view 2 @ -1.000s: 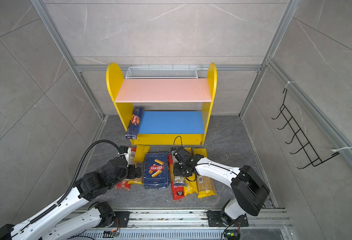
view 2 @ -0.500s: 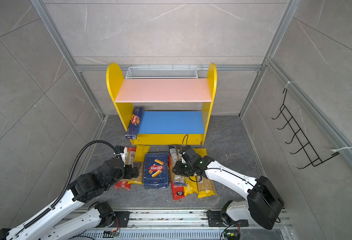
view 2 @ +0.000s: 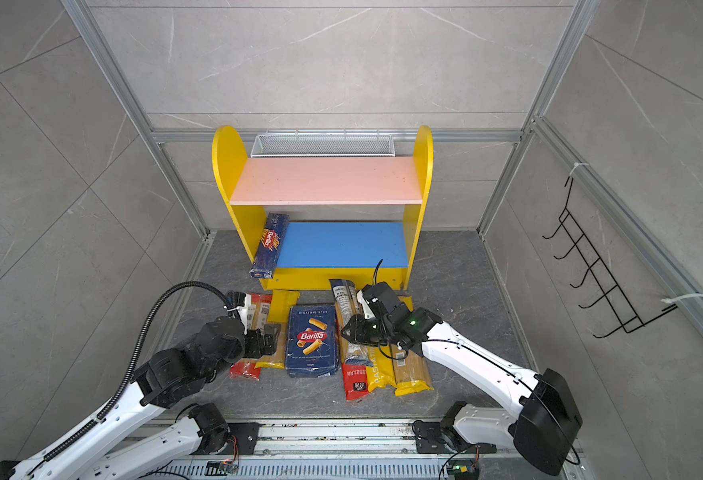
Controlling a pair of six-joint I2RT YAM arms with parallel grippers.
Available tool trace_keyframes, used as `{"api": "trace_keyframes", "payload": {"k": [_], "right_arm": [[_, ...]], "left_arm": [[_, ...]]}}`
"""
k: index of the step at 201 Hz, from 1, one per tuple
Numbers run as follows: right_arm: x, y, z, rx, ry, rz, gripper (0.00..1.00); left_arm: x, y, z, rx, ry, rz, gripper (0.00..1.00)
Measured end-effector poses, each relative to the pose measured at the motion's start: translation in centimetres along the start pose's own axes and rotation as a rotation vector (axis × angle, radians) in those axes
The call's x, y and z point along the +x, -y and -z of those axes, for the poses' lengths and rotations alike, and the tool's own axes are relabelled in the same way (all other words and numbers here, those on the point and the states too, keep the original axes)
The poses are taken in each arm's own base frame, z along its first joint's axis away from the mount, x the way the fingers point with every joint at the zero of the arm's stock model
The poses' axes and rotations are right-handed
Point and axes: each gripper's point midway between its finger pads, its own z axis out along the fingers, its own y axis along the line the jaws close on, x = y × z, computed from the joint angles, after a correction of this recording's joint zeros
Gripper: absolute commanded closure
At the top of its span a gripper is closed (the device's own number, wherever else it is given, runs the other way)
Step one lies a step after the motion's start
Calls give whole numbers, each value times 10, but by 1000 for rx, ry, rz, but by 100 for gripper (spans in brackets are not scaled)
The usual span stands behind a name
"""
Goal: Place and organize the pasta boxes and bags onto the shelf
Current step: 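Grasp the clear-wrapped spaghetti bag with white label using the right gripper, then carry the spaghetti bag onto the blue shelf beside the box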
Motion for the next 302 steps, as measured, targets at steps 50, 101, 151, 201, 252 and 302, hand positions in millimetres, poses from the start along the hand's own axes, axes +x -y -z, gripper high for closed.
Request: {"api": "trace_keyframes", "payload": {"k": [50,101,151,201,252,302], "right_arm": [[-40,-30,-1,-9,44,70,76],[-107,-39,-22,-6,91,61,76],[-173,-26,-56,15,146,27,75],[-217,-31,-108,11,158,36,74],[-252,-48,-143,-17,184,37,73],[-268,-82,-175,-61,206,67,69]], "left_arm": [[-1,-1,0,-8,4,1,0],[-1,-4,-2,-31,7,-4,0],[0,-12,-12,-68,-22,-10,0],[-8,-21,-26,-71,-44,54,0],[-16,-23,-23,-50,-15,76,0],[-17,-26,-15,-39,17,85,0]]}}
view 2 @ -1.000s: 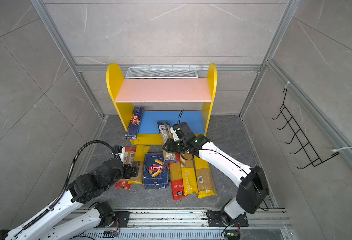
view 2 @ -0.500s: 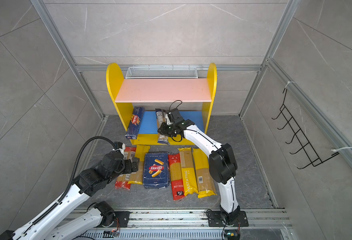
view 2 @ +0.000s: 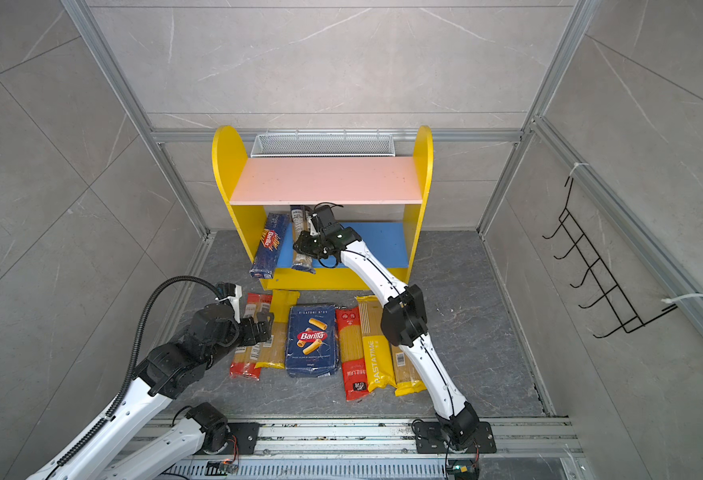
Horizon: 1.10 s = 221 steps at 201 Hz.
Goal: Place and organize the pasta boxes and bags onto the shelf
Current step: 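Carry the spaghetti bag onto the blue shelf beside the box, then open the right gripper and draw it back from the bag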
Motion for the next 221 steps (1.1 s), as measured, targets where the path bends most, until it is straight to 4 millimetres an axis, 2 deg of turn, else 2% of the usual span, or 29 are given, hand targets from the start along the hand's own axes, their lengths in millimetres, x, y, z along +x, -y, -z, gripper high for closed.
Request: {"api": "trace_keyframes", "payload": {"k": [24,48,72,109,140,180,207,221], "right_arm": [[7,-9,-13,-19,-6,-8,56],[11,-12,-16,-22,-10,-20,54],[9,-13,-18,-27,3,-25,43],[5,-12,-18,-19,25,-21,46],[3,-6,-18,22,47,-23,54],[-1,1,-17,64,73,-24,55],[-3,3,-15,87,86,-24,48],[-4,3,-13,92,93,-21,35]], "left_arm": [[0,-2,4,5,15,6,0],[0,-5,8,5,27,9,0],[-1,-5,11,7,36,12,0],[0,-6,11,6,35,11,0],[0,-6,11,6,36,11,0],[-1,-7,12,4,42,13,0],[-2,-8,13,-2,48,14,0],[-3,-9,14,-5,54,15,0]]}}
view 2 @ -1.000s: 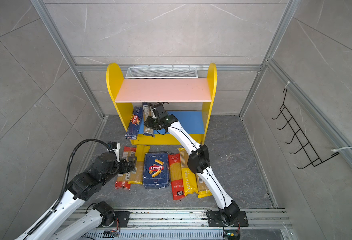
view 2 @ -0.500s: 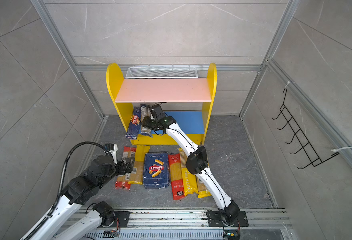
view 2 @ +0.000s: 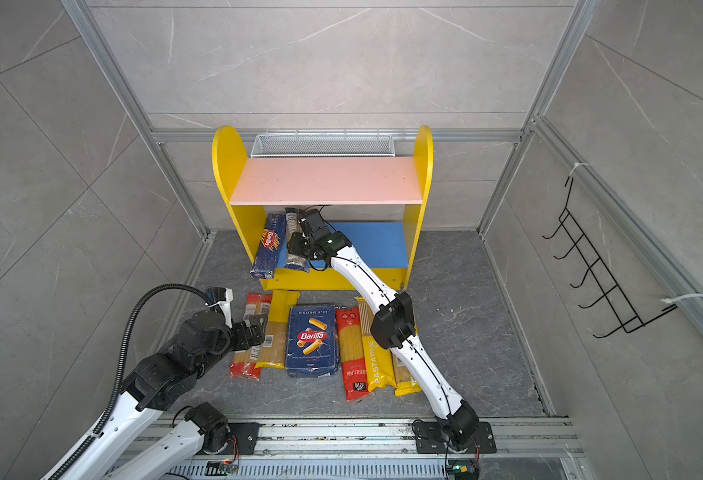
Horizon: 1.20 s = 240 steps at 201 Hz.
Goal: Place and organize the pasta boxes and bags onto the shelf
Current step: 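Open the right gripper and draw it back from the bag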
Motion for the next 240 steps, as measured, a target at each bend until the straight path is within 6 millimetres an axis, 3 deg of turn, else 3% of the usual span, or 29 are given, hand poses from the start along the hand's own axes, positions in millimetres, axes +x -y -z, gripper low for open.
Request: {"api": "trace_keyframes", "payload": {"k": [14,76,137,198,240], "right_arm": [[-2,-3,2,-4,6,7,26],[7,-5,12,20,-30,44,25],[37,-13,55,87,-103,112,24],[77,25,120,145,-128,132,16],[108,73,176,250,-111,148,10]], "left_arm": [[0,0,0,-2,3,0,0],[-1,-1,3,4,10,4,0],[0,-2,9,16,22,11,0],[5,4,10,52,-7,9,0],[20,37,-14,196,-93,63,0]]}}
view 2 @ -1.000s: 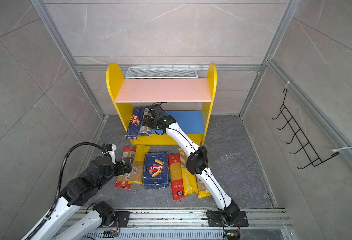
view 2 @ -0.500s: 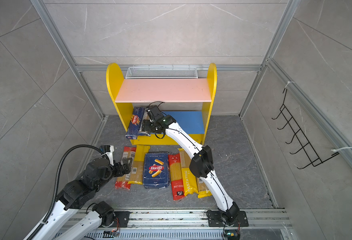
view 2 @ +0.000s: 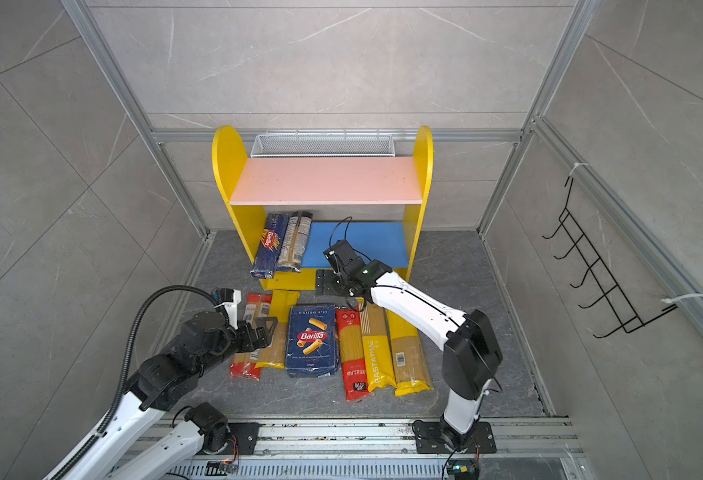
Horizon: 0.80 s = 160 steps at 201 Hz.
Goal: Place and organize the pasta boxes and bags onto the shelf
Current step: 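Open the right gripper and draw it back from the bag, then lower the right gripper onto the yellow-and-clear spaghetti bag on the floor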
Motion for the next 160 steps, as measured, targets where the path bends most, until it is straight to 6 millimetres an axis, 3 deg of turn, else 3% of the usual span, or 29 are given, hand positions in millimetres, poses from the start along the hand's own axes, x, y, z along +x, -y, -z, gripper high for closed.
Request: {"api": "trace_keyframes", "payload": {"k": [31,62,110,133,160], "right_arm": [[42,52,20,110,-16,-7,9],[80,100,42,222,-35,-26,5],[100,141,80,327,-3,-83,0],[116,161,84,385,-37,-119,0],[144,181,78,446,-105,-146,0]], "left_arm": [[24,20,-28,56,-98,-9,0],[46,57,-41,112,-162,-108,0],[69,119,-62,166,-206,-227,0],[78,139,-66,183,-217,-264,0],[82,145,-68,183,-212,-274,0]]}}
